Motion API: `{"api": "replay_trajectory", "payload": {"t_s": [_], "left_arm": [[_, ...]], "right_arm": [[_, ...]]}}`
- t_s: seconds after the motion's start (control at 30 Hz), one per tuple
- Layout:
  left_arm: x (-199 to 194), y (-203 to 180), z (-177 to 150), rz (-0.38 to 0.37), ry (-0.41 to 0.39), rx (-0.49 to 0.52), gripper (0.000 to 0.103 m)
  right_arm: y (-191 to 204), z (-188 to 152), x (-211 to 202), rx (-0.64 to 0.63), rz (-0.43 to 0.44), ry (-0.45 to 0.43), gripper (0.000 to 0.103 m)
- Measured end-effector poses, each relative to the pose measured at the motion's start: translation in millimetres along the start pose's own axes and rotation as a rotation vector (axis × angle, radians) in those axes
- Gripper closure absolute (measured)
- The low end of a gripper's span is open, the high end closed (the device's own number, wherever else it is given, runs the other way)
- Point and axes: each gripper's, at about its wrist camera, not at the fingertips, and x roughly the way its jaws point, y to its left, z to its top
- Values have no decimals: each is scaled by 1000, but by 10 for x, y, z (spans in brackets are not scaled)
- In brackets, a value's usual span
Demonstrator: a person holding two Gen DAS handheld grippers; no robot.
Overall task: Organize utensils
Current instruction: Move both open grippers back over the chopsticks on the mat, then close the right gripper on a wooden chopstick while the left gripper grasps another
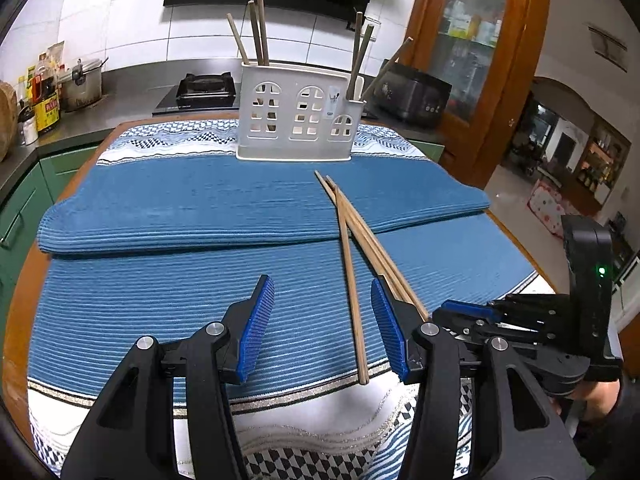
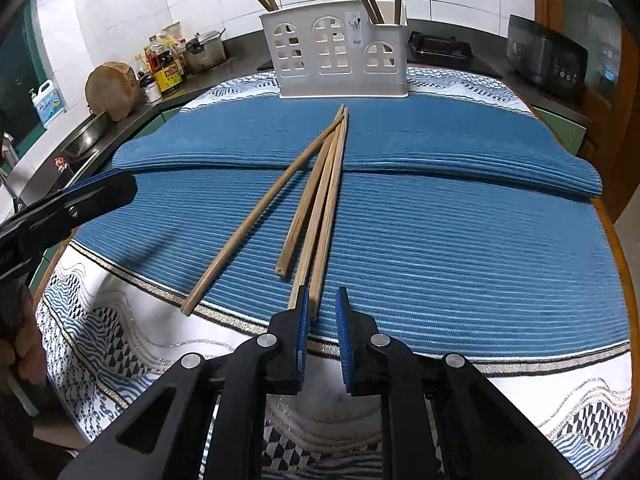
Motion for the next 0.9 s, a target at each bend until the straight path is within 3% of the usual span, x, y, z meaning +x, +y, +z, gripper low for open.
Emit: {"api": "replay_trajectory", "payload": {"t_s": [0.4,0.9], "left_arm": [[44,49,-33,-5,13,-10,52],[274,-130,-143,-47,93,28,54]], "right_arm": [[56,108,154,-11,-27,8,95],[-94,126,157,9,-49,-3,96]]}}
